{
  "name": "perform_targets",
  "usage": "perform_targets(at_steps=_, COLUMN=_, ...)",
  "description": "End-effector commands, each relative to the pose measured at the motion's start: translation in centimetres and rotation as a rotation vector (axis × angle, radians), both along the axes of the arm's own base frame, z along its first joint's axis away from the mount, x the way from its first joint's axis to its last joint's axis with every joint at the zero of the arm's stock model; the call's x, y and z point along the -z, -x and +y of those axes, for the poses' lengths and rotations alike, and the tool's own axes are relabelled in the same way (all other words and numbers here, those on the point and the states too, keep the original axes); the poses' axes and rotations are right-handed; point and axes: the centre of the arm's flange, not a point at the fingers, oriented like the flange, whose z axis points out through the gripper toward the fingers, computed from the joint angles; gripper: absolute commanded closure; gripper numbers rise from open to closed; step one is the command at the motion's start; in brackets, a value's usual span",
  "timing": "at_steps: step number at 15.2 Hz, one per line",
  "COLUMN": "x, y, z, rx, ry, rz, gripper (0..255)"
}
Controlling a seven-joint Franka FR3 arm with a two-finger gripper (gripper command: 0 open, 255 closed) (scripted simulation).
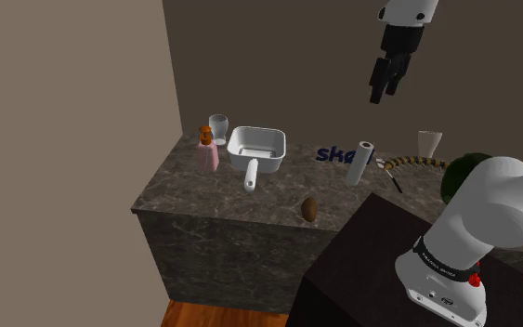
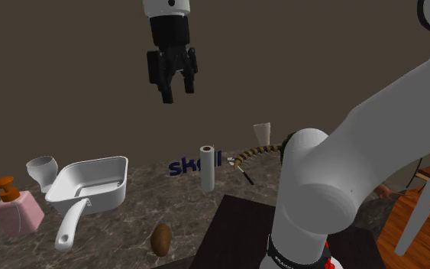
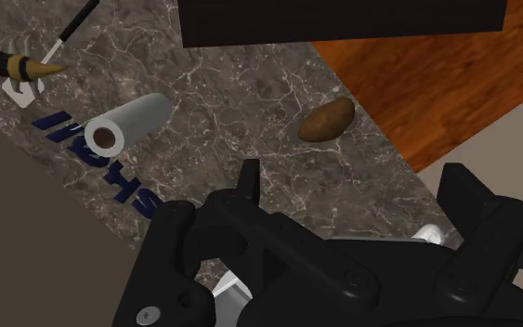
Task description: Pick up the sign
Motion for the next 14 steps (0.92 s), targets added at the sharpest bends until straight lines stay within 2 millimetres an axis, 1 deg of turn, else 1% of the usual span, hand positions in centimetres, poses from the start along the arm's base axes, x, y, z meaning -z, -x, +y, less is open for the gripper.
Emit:
perform_targets(at_steps=1, x=0.0, y=0.0, z=0.0, rx=0.0, ry=0.0, rz=0.0, gripper=0)
perform_targets(at_steps=7, x=5.1, y=-0.2, z=-6.0, rx=-0.096, ry=-0.007, rz=-0.013, gripper=0)
perform_targets(at_steps=14, x=11.2, y=-1.2, z=-12.9, rx=-0.207, ry=-0.015, rz=-0.028, gripper=0)
